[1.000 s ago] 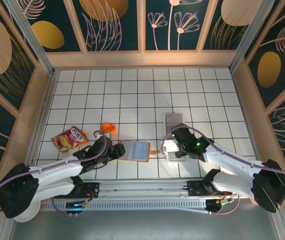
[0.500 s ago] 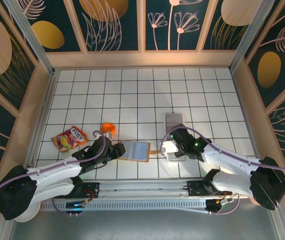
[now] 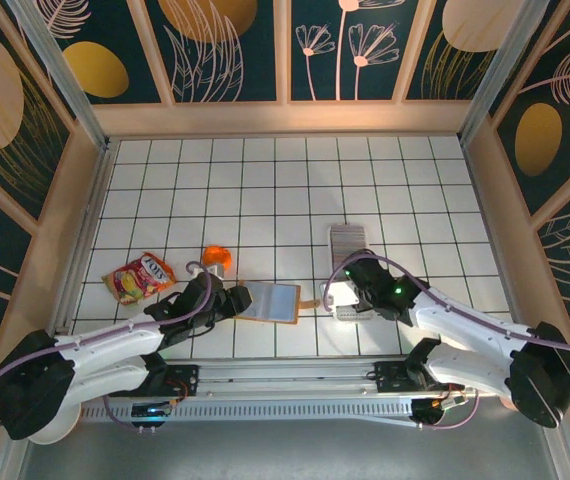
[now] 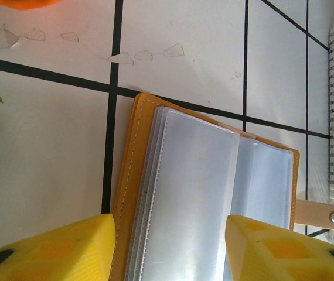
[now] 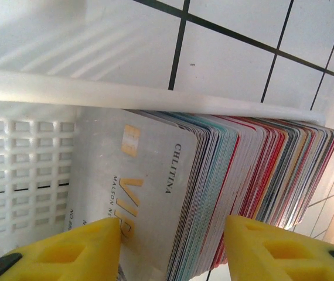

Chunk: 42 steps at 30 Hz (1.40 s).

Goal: Put the credit cards into the card holder

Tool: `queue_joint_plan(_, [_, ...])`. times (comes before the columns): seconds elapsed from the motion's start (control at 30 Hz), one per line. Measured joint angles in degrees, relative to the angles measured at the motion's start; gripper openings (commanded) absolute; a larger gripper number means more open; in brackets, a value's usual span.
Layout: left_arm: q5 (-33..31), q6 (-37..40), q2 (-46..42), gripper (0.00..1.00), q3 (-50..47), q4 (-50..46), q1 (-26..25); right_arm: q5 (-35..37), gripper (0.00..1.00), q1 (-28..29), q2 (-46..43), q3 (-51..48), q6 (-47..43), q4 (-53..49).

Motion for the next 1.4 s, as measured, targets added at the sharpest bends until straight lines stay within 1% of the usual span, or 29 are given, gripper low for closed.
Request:
queue_joint_plan(0.1, [0.09, 0.0, 0.48, 0.51, 0.0, 0.22, 0.0, -0.02, 0.4, 0.0, -0.57, 0.0, -0.09, -0.44])
queue_joint_plan(0.17, [0.44, -0.02, 0.72, 0.5, 0.0, 0.33, 0.0, -0.09, 0.39, 0.0, -0.98, 0.0, 0.02, -0.9])
queue_joint_plan(0.27, [0.79, -0.02, 0.96, 0.5, 0.0, 0.63, 0.0, -0.2, 0.33, 0.0, -1.25, 0.0, -0.04, -1.31])
queue_joint_plan(0.4, [0.83, -0.02, 1.14, 0.49, 0.0, 0.92, 0.0, -0.5, 0.3, 0.0, -1.25, 0.0, 0.44, -1.73])
queue_joint_plan(0.6, [0.83, -0.02, 1.4, 0.49, 0.0, 1.01, 0.0, -0.66, 0.22, 0.0, -1.33, 0.0, 0.63, -2.12])
queue_joint_plan(0.73, [0.81, -0.02, 1.4, 0.48, 0.0, 1.03, 0.0, -0.46, 0.18, -0.02, -1.73, 0.0, 0.9, -2.08])
queue_joint_plan(1.07, [0.81, -0.02, 1.77, 0.47, 0.0, 1.03, 0.0, -0.52, 0.13, 0.0, -2.16, 0.0, 1.42, -2.38])
queue_joint_plan(1.13, [0.81, 0.0, 1.77, 0.47, 0.0, 1.03, 0.0, -0.63, 0.11, 0.04, -2.38, 0.02, 1.68, -2.62])
queue_joint_plan(1.2, [0.79, -0.02, 1.88, 0.47, 0.0, 1.05, 0.0, -0.74, 0.09, 0.04, -2.6, 0.35, 2.32, -3.45])
queue_joint_plan(1.33, [0.79, 0.0, 2.27, 0.46, 0.0, 1.05, 0.0, -1.29, 0.08, 0.04, -2.69, 1.53, 3.5, -5.7])
queue_joint_plan(1.4, [0.79, -0.02, 2.45, 0.45, 0.0, 1.05, 0.0, -1.81, 0.01, 0.09, -2.69, 2.45, 4.28, -7.37])
